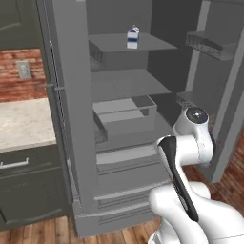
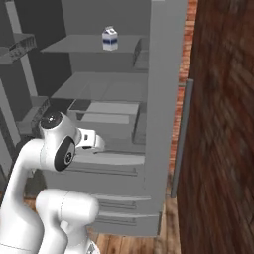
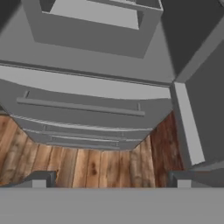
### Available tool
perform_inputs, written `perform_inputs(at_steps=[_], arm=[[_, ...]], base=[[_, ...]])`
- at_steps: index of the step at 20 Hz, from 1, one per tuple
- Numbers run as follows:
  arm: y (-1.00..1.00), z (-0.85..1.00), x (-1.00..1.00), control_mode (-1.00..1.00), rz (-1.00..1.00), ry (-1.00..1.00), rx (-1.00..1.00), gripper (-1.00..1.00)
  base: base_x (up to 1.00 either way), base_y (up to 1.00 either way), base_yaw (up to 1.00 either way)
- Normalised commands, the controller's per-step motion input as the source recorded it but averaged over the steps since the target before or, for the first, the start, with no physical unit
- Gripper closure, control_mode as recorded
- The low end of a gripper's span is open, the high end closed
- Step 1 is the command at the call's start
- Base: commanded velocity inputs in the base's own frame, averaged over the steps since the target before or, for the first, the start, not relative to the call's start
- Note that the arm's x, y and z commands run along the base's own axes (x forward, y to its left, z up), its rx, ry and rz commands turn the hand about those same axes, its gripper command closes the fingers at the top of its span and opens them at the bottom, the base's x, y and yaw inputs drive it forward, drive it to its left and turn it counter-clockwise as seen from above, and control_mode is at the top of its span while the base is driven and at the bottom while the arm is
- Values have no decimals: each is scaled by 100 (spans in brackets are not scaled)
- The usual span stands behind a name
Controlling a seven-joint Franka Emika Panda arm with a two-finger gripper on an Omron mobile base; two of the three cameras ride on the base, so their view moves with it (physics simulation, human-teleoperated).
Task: Take a sugar cube from the saucer and place it inside the coffee. Then, grab milk from the fridge and place it next to the coffee on the counter to sweeten the coffee.
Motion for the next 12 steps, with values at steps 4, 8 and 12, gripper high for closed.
perform_inputs(at_steps=[4, 8, 12], arm=[[0, 0, 0, 100, 0, 0, 0, -100], [0, 0, 0, 100, 0, 0, 0, -100], [0, 0, 0, 100, 0, 0, 0, -100]], base=[[63, -25, 13], [62, -26, 12], [59, -29, 12]])
